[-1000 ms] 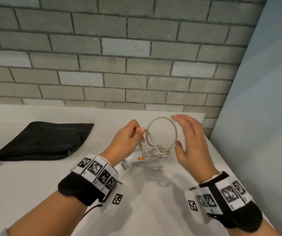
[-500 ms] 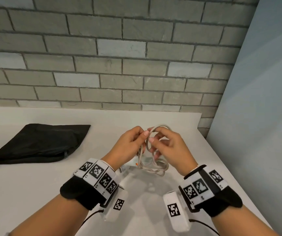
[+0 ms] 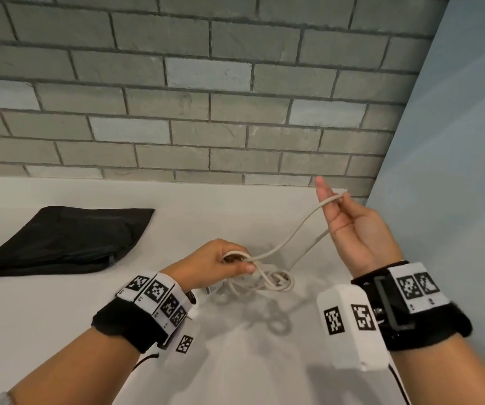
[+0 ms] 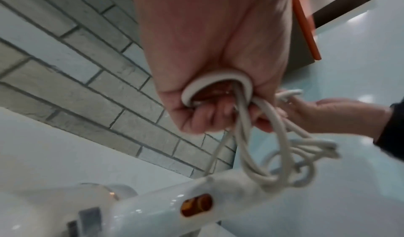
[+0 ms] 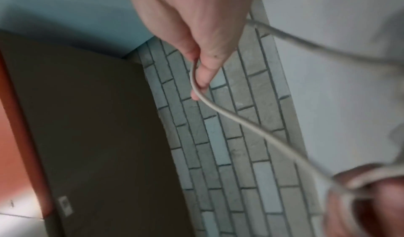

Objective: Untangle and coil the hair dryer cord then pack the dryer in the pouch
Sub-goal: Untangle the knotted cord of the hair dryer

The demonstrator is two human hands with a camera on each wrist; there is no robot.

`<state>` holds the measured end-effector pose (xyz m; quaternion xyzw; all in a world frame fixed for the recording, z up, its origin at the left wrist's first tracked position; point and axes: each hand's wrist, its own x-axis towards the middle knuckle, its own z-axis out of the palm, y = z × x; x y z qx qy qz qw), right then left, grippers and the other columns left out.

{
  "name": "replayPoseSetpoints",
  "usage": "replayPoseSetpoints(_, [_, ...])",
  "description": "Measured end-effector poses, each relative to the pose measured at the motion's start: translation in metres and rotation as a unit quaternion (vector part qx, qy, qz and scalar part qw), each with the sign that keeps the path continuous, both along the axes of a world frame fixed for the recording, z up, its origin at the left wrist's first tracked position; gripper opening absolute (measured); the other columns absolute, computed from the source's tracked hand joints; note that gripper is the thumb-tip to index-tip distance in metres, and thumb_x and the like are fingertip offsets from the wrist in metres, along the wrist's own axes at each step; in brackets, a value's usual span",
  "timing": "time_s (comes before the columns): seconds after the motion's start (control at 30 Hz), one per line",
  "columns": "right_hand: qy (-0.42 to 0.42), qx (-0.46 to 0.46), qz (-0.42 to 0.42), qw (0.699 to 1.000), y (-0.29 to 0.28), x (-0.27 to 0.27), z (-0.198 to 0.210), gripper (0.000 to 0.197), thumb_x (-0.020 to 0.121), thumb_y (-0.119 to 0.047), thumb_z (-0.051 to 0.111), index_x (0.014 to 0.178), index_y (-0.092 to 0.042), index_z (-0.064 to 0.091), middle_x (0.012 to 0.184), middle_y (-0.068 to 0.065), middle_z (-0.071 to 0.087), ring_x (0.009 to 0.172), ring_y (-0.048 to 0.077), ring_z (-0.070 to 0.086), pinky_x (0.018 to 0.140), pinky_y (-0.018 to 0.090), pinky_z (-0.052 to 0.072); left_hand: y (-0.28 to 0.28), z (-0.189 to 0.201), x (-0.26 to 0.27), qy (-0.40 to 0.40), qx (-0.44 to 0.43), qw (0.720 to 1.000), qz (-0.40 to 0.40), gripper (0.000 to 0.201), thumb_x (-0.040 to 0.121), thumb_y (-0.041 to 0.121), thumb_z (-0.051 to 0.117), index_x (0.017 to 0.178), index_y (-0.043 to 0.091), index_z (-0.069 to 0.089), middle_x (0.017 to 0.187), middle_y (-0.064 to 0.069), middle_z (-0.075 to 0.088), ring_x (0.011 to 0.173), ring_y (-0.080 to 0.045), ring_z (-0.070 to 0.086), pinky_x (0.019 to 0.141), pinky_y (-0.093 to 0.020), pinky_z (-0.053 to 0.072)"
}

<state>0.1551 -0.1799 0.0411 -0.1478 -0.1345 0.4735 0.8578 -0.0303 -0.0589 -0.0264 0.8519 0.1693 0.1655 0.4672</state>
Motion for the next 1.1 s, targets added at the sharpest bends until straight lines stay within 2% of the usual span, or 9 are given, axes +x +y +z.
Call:
replayPoseSetpoints(0.07, [-0.133, -0.057, -0.002, 0.989, 0.000, 0.004, -0.009, 0.046, 0.061, -0.007, 0.070, 0.102, -0.005, 0.048, 0.098, 0.020, 0.063, 0.089, 0.031, 0.069, 0.070, 0.038, 0.059, 0.000, 0.003, 0.003, -0.040, 0.004, 0.998, 0.047, 0.016, 0.083, 0.016, 0.064, 0.068, 0.023, 0.064, 0.053, 0.010, 0.047, 0.050, -0.002, 0.039, 0.050, -0.013, 0.031])
replayPoseSetpoints(0.17, [-0.460, -0.205, 0.036, 0.863, -0.001, -0.018, -0.022, 0.048, 0.076, -0.020, 0.062, 0.122, -0.017, 0.048, 0.093, 0.006, 0.056, 0.077, 0.018, 0.064, 0.059, 0.026, 0.054, -0.004, 0.009, 0.011, -0.063, 0.044, 0.992, 0.097, 0.016, 0.081, 0.024, 0.066, 0.066, 0.018, 0.067, 0.050, 0.005, 0.046, 0.049, -0.005, 0.036, 0.050, -0.018, 0.030])
replayPoseSetpoints(0.27, [-0.581, -0.223, 0.030, 0.782, 0.005, -0.043, -0.035, 0.025, 0.086, -0.013, 0.058, 0.111, -0.013, 0.058, 0.085, 0.010, 0.056, 0.057, 0.009, 0.059, 0.052, 0.020, 0.049, -0.010, 0.012, 0.021, -0.060, 0.084, 0.988, 0.115, 0.027, 0.082, 0.027, 0.064, 0.060, 0.011, 0.060, 0.049, 0.002, 0.044, 0.049, -0.009, 0.035, 0.052, -0.025, 0.029])
replayPoseSetpoints(0.43, [-0.510, -0.179, -0.061, 0.839, 0.006, -0.041, -0.024, 0.018, 0.093, -0.013, 0.043, 0.084, -0.008, 0.057, 0.068, 0.007, 0.064, 0.055, 0.015, 0.062, 0.055, 0.021, 0.054, 0.001, 0.012, 0.014, -0.059, 0.031, 0.992, 0.105, 0.009, 0.082, 0.027, 0.064, 0.076, 0.034, 0.063, 0.051, 0.014, 0.057, 0.047, 0.002, 0.048, 0.056, -0.014, 0.040])
replayPoseSetpoints(0.63, [-0.263, -0.026, -0.171, 0.949, -0.002, -0.010, 0.004, 0.030, 0.098, -0.018, 0.029, 0.077, -0.012, 0.048, 0.062, -0.003, 0.062, 0.049, 0.007, 0.054, 0.050, 0.020, 0.049, 0.013, 0.008, 0.002, -0.051, 0.070, 0.976, 0.201, 0.024, 0.089, 0.026, 0.055, 0.065, 0.027, 0.057, 0.057, 0.008, 0.052, 0.046, 0.000, 0.047, 0.048, -0.006, 0.036])
replayPoseSetpoints(0.8, [-0.262, -0.052, -0.154, 0.951, -0.009, -0.003, 0.007, 0.030, 0.098, -0.024, 0.030, 0.075, -0.017, 0.047, 0.056, -0.006, 0.057, 0.041, 0.005, 0.046, 0.040, 0.015, 0.038, 0.012, 0.007, 0.002, -0.068, 0.012, 0.972, 0.227, 0.028, 0.093, 0.024, 0.048, 0.072, 0.007, 0.055, 0.059, 0.011, 0.059, 0.040, 0.004, 0.049, 0.047, -0.005, 0.036])
replayPoseSetpoints(0.87, [-0.371, -0.126, -0.159, 0.906, -0.006, -0.003, -0.002, 0.026, 0.098, -0.025, 0.032, 0.078, -0.018, 0.048, 0.060, -0.003, 0.055, 0.039, 0.007, 0.043, 0.036, 0.015, 0.032, 0.010, 0.012, 0.001, -0.093, -0.031, 0.973, 0.210, 0.030, 0.093, 0.021, 0.048, 0.067, 0.006, 0.052, 0.058, 0.006, 0.057, 0.038, 0.002, 0.045, 0.043, -0.005, 0.033])
replayPoseSetpoints(1.0, [-0.657, -0.272, -0.229, 0.664, 0.003, 0.005, -0.029, 0.019, 0.097, -0.020, 0.036, 0.087, -0.013, 0.050, 0.067, 0.000, 0.054, 0.043, 0.013, 0.052, 0.036, 0.013, 0.034, 0.013, 0.017, -0.004, -0.111, -0.035, 0.979, 0.169, 0.028, 0.088, 0.030, 0.055, 0.063, 0.018, 0.053, 0.058, 0.005, 0.054, 0.055, -0.005, 0.045, 0.062, -0.021, 0.037])
replayPoseSetpoints(1.1, [-0.729, -0.350, -0.192, 0.556, 0.008, 0.013, -0.044, 0.020, 0.095, -0.015, 0.037, 0.104, -0.008, 0.053, 0.077, 0.002, 0.055, 0.068, 0.028, 0.061, 0.049, 0.017, 0.046, 0.014, 0.020, -0.007, -0.129, -0.013, 0.978, 0.161, 0.026, 0.075, 0.049, 0.054, 0.062, 0.027, 0.057, 0.055, 0.010, 0.054, 0.060, -0.009, 0.047, 0.064, -0.026, 0.038])
